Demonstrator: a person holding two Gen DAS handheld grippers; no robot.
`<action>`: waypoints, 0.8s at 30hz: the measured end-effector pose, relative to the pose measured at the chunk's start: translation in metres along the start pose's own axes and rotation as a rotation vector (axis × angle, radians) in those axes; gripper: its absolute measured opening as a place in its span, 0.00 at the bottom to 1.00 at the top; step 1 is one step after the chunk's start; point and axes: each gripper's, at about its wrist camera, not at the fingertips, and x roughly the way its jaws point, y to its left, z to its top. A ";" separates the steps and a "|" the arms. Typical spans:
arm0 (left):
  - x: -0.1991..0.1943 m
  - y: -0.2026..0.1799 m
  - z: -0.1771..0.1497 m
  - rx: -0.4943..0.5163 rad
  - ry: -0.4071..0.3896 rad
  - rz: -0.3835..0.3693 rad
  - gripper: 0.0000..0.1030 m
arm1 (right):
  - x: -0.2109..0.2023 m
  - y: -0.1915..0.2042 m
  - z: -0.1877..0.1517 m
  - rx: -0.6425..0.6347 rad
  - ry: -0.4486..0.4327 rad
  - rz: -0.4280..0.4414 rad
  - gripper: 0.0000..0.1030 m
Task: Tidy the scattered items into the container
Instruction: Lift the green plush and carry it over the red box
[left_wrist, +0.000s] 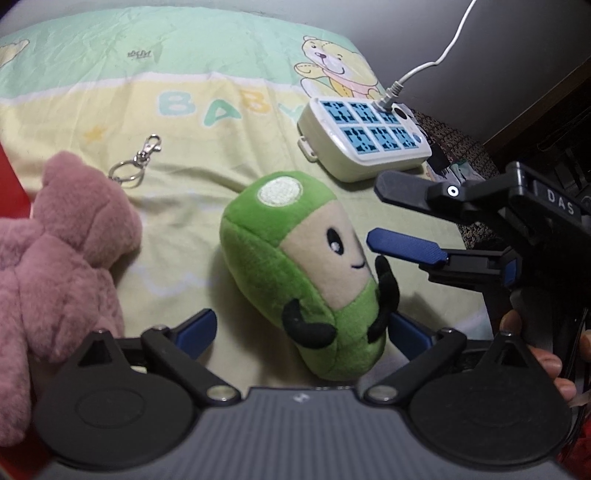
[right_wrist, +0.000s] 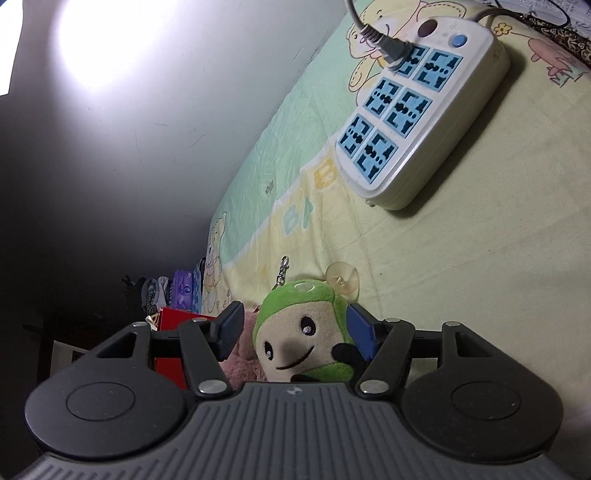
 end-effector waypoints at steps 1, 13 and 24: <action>0.001 0.001 0.000 -0.004 0.004 -0.006 0.98 | 0.002 -0.003 0.000 -0.007 0.010 -0.021 0.64; 0.001 -0.011 0.001 0.094 -0.028 0.065 0.91 | 0.038 -0.016 -0.024 0.081 0.181 0.081 0.66; -0.034 -0.037 -0.014 0.176 -0.116 0.065 0.90 | 0.007 0.008 -0.037 0.063 0.145 0.113 0.64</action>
